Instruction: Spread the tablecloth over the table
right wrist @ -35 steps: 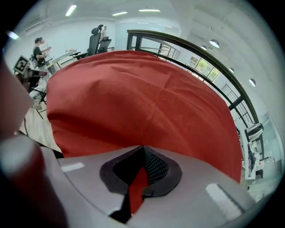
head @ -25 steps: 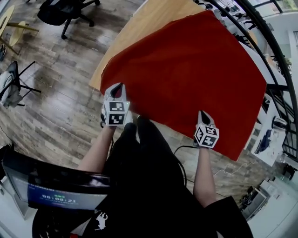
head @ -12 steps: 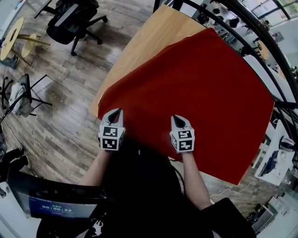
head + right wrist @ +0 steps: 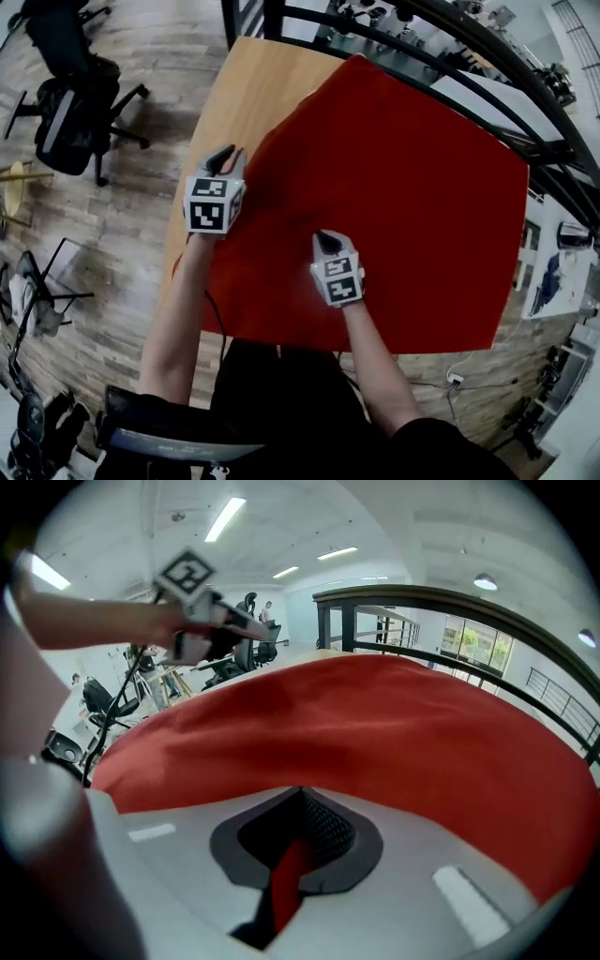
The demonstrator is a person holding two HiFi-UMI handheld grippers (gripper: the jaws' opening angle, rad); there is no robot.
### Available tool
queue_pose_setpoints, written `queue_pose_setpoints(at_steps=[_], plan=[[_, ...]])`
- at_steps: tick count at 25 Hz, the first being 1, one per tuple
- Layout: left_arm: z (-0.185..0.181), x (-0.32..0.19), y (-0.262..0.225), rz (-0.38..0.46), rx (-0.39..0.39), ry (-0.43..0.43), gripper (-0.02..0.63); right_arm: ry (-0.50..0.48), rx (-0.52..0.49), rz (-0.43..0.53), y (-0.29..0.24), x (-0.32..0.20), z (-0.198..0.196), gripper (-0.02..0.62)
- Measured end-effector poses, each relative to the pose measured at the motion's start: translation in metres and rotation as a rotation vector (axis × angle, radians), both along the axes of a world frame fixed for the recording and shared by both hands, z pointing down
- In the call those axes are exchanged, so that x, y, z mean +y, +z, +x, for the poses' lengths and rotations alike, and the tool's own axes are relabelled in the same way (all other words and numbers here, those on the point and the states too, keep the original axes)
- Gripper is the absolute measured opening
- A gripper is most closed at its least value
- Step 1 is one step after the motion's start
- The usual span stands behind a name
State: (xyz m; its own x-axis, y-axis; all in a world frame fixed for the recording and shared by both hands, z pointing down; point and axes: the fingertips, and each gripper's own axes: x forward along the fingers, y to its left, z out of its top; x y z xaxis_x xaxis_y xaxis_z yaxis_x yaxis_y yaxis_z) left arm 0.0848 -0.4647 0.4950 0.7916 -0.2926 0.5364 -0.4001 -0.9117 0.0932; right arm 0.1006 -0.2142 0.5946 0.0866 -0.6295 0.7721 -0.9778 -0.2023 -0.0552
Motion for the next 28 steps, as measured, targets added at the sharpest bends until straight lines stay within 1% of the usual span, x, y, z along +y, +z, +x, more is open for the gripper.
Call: queue_pose_setpoints(at_steps=[2, 3, 5, 6, 7, 9, 10, 11, 12, 13, 16, 17, 18, 19, 20, 21, 25, 28], plan=[[0.04, -0.04, 0.02, -0.023, -0.051, 0.04, 0.117, -0.016, -0.002, -0.011, 0.006, -0.003, -0.009, 0.009], [0.071, -0.05, 0.03, -0.028, -0.082, 0.079, 0.141, -0.009, -0.009, -0.013, 0.008, 0.002, -0.003, 0.009], [0.134, -0.062, 0.047, 0.006, -0.146, 0.165, 0.146, 0.005, -0.023, -0.009, 0.007, 0.009, 0.015, 0.009], [0.156, -0.068, 0.053, 0.034, -0.179, 0.198, 0.147, 0.003, -0.035, -0.005, 0.005, 0.009, 0.019, 0.009], [0.171, -0.072, 0.059, 0.055, -0.208, 0.225, 0.149, 0.0, -0.052, -0.003, 0.003, 0.01, 0.02, 0.009], [0.193, -0.067, 0.068, 0.067, -0.24, 0.281, 0.158, 0.0, -0.088, -0.013, -0.001, 0.015, 0.019, 0.009], [0.203, -0.059, 0.071, 0.061, -0.242, 0.318, 0.177, 0.002, -0.101, -0.02, -0.002, 0.018, 0.02, 0.009], [0.213, -0.05, 0.074, 0.051, -0.242, 0.358, 0.215, 0.004, -0.111, -0.025, -0.003, 0.021, 0.022, 0.009], [0.221, -0.042, 0.076, 0.044, -0.242, 0.394, 0.265, 0.006, -0.118, -0.026, -0.003, 0.022, 0.025, 0.009], [0.228, -0.037, 0.079, 0.042, -0.245, 0.421, 0.279, 0.009, -0.124, -0.025, -0.004, 0.023, 0.028, 0.009], [0.241, -0.033, 0.086, 0.036, -0.23, 0.442, 0.287, 0.028, -0.135, -0.029, -0.006, 0.025, 0.031, 0.009], [0.242, -0.035, 0.086, 0.029, -0.216, 0.439, 0.272, 0.037, -0.14, -0.028, -0.005, 0.024, 0.03, 0.009], [0.242, -0.036, 0.085, 0.023, -0.203, 0.439, 0.236, 0.042, -0.144, -0.025, -0.005, 0.022, 0.028, 0.009], [0.241, -0.037, 0.084, 0.02, -0.193, 0.448, 0.235, 0.043, -0.147, -0.022, -0.004, 0.02, 0.027, 0.009], [0.241, -0.036, 0.083, 0.022, -0.19, 0.468, 0.266, 0.04, -0.15, -0.02, -0.003, 0.019, 0.026, 0.009], [0.242, -0.034, 0.082, 0.036, -0.192, 0.491, 0.284, 0.037, -0.153, -0.02, -0.003, 0.018, 0.026, 0.009], [0.254, -0.024, 0.086, 0.116, -0.234, 0.558, 0.293, 0.031, -0.167, -0.028, -0.003, 0.018, 0.026, 0.009], [0.262, -0.012, 0.084, 0.128, -0.234, 0.592, 0.294, 0.032, -0.175, -0.024, -0.003, 0.016, 0.025, 0.009]])
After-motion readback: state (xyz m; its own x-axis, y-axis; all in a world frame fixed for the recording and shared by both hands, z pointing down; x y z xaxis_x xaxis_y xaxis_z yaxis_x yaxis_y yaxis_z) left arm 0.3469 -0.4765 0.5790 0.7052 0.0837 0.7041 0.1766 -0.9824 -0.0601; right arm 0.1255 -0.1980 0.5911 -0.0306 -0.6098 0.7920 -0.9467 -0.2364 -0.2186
